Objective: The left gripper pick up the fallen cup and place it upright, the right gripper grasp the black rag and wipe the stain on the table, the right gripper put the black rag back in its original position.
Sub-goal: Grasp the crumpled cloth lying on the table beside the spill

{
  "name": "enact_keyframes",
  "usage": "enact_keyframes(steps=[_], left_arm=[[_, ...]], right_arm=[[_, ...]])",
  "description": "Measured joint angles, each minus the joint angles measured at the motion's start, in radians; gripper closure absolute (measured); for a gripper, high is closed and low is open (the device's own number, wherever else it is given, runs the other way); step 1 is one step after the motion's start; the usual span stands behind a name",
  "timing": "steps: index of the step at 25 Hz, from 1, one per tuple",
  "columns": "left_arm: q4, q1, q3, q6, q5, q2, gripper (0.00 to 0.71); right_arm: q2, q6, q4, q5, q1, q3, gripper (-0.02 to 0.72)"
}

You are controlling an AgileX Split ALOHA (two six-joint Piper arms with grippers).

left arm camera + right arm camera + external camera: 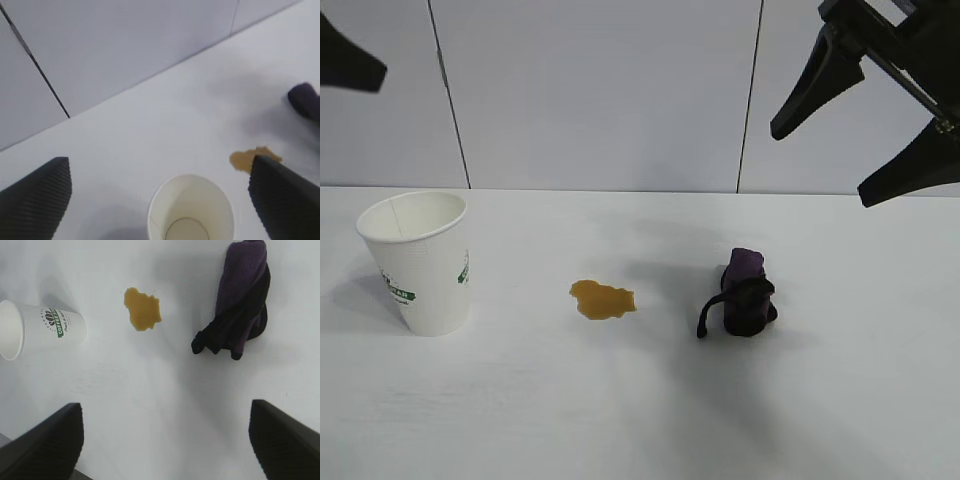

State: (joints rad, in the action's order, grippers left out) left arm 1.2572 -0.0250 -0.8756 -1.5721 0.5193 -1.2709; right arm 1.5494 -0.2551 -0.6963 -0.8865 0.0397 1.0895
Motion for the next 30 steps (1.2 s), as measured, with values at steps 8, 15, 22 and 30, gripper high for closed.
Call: enact_keyframes(steps=[8,15,22,30], left_arm=[[-0.004,0.0,0.002,0.211,0.067,0.356,0.016],[-0.025,0.0,0.002,0.296,0.244,0.644,0.016],[-0.228,0.0,0.002,0.364,0.5,0.857,0.016],[-0.751,0.0,0.002,0.764,0.506,1.07,0.016]], right_arm=[[0.0,0.0,0.0,0.0,0.0,0.0,0.081],[0.0,0.0,0.0,0.0,0.0,0.0,0.081],[0.0,0.0,0.0,0.0,0.0,0.0,0.081],[0.0,0.0,0.0,0.007,0.0,0.0,0.081]])
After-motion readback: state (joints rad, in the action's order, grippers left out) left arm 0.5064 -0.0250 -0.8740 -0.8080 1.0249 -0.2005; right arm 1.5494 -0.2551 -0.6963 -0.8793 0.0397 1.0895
